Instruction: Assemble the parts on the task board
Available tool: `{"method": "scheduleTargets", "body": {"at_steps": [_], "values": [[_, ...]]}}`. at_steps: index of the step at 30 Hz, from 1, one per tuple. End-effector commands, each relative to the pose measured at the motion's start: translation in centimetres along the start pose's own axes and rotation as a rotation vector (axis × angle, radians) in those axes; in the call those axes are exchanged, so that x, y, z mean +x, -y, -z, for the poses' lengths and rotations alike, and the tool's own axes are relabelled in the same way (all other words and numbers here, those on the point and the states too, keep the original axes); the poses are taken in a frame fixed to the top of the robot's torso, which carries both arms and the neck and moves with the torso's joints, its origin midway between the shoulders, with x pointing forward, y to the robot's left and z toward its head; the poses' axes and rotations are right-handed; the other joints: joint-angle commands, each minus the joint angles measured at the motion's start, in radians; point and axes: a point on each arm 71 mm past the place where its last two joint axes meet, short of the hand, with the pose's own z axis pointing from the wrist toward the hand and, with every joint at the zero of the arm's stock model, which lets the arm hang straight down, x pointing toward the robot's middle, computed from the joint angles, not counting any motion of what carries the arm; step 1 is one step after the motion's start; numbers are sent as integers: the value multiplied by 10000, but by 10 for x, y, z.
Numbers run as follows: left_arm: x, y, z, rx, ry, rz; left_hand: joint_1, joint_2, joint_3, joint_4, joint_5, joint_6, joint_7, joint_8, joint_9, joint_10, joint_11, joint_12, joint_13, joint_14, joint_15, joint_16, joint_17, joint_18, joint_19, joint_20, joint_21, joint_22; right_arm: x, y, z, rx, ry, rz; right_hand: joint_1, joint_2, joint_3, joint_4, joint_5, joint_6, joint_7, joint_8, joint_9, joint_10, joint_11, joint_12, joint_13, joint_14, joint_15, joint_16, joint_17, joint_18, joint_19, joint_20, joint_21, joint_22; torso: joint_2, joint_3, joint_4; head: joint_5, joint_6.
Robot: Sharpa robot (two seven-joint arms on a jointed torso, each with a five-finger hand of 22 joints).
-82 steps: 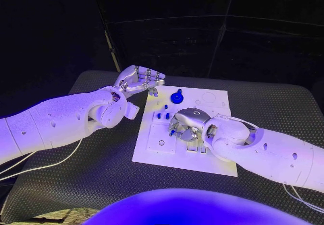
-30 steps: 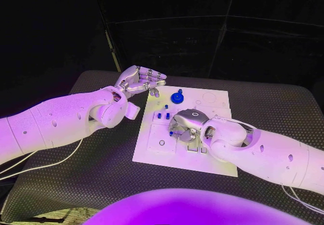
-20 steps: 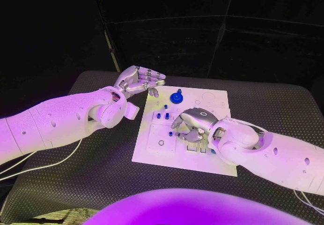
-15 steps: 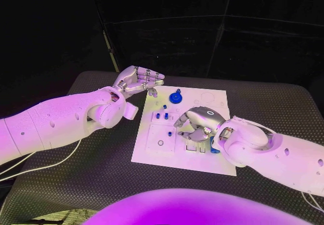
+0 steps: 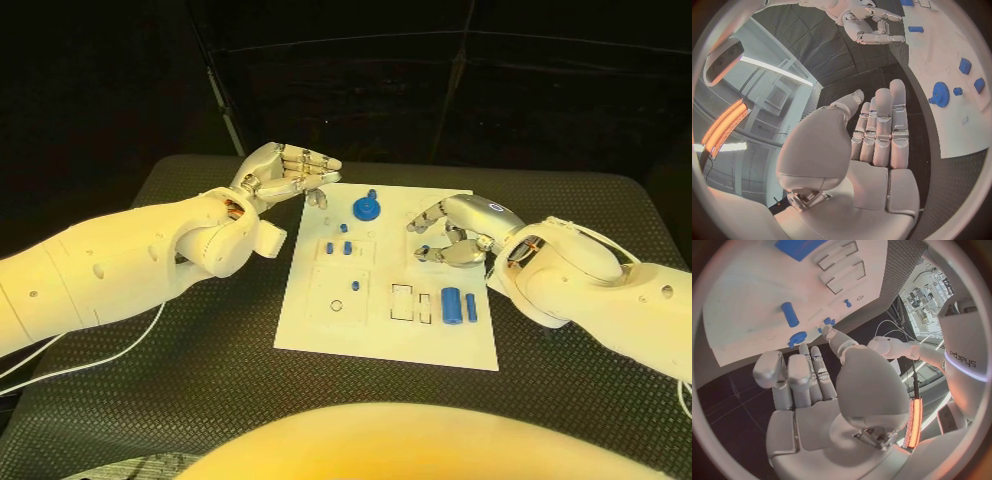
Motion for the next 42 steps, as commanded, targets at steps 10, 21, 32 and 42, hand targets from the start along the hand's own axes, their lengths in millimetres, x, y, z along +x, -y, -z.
{"method": "scheduleTargets", "body": {"at_steps": [10,21,32,42], "values": [[3,1,-1,79,-196,190,-43,78,-52,15,22,0,41,-41,-12,-72,-5,-44,16,-51,12,-39,-11,182,1,81,-56,-15,8,13,-3,767,-1294,1081,296,161,-724,155,26,-19,-62,-10,30,-207,-2,401,31,-2,60,-124,-202,84,-118,18,-163,-140,7,-6,35,-66,1],[3,0,-2,65,-222,202,-43,78,-52,15,22,0,41,-41,-12,-72,-5,-44,16,-51,12,-39,-11,182,1,81,-56,-15,11,16,-7,965,-1605,1450,710,640,-373,139,-102,644,229,143,71,511,-175,900,-16,89,-86,54,-31,26,115,-98,-10,127,5,-14,24,-60,1],[4,0,-2,41,-271,225,-67,94,-71,36,23,-4,39,-47,-14,-79,-4,-42,19,-56,16,-40,-12,183,5,87,-73,-32,15,16,-11,903,-1789,1546,742,741,366,153,-121,1293,218,254,81,1484,-325,820,-31,194,-202,382,338,-67,402,-214,286,577,10,2,28,-80,1],[5,0,-2,11,-332,252,-64,103,-69,37,25,-2,37,-47,-13,-80,-6,-41,20,-57,16,-40,-13,184,6,88,-77,-35,15,16,-15,967,-1567,1487,513,622,532,288,-240,1414,213,208,54,1706,-343,601,-29,201,-215,457,394,-84,445,-235,344,664,10,-3,19,-68,1]]}}
